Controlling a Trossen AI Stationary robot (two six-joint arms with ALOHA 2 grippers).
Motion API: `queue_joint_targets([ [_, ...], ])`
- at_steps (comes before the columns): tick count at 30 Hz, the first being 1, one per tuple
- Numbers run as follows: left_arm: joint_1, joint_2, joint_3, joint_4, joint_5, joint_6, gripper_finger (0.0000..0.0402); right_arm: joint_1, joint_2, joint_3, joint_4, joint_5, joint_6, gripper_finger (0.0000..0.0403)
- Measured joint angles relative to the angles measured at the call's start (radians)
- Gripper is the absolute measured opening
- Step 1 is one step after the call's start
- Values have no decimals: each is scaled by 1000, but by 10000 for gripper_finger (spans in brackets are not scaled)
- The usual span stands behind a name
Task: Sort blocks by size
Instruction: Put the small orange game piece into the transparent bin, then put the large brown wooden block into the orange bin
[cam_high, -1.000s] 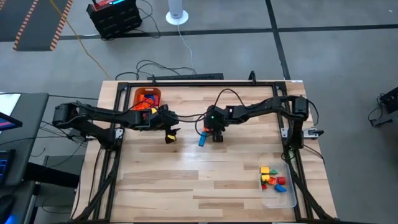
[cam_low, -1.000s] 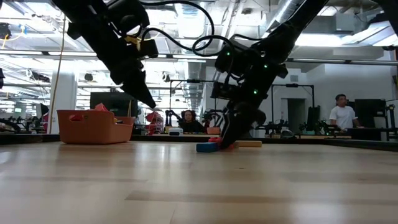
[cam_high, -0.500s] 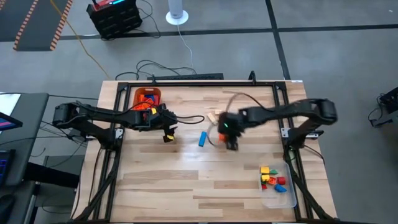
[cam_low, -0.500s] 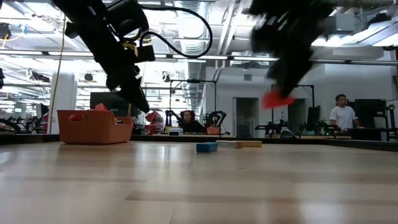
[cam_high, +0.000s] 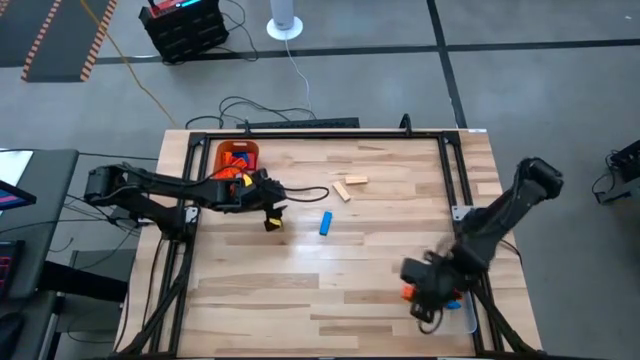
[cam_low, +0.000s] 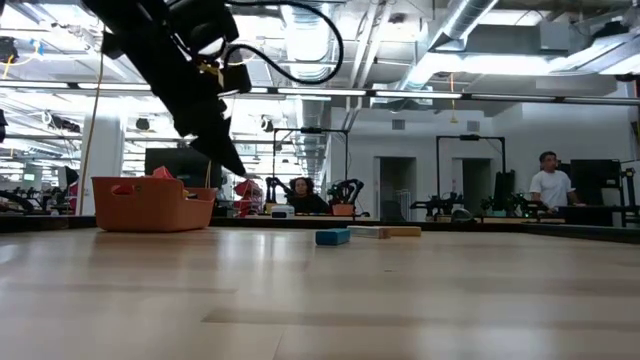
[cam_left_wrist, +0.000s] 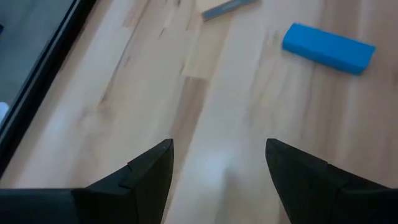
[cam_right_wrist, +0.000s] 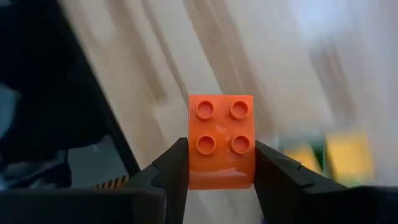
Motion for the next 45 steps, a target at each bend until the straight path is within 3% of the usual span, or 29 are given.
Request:
queue_joint_targets([
  [4,-38,0,0,14,33,-34,249,132,33,0,-152,5,309,180],
  [8,-76,0,0,16,108,-68,249,207,66,-2,-261,8,501,186],
  [15,-97,0,0,29,112,-68,249,203,55,40,-295,-20,520,208],
  [20,-97,0,0,48,112,-68,249,146,54,144,-452,-8,457,205],
  [22,-97,0,0,62,112,-61,249,109,54,173,-523,68,396,203],
  [25,-97,0,0,83,112,-41,249,20,53,183,-569,293,251,202],
  [27,-97,0,0,96,112,-38,249,-57,53,176,-547,436,127,204],
  [30,-96,0,0,102,112,-38,249,-212,53,159,-435,540,-124,206],
  [34,-96,0,0,99,111,-34,249,-441,54,103,-130,545,-532,208],
  [37,-96,0,0,95,111,-19,249,-612,54,42,104,454,-799,208],
  [45,-96,0,0,25,110,-37,249,-986,66,-166,506,244,-1098,208],
])
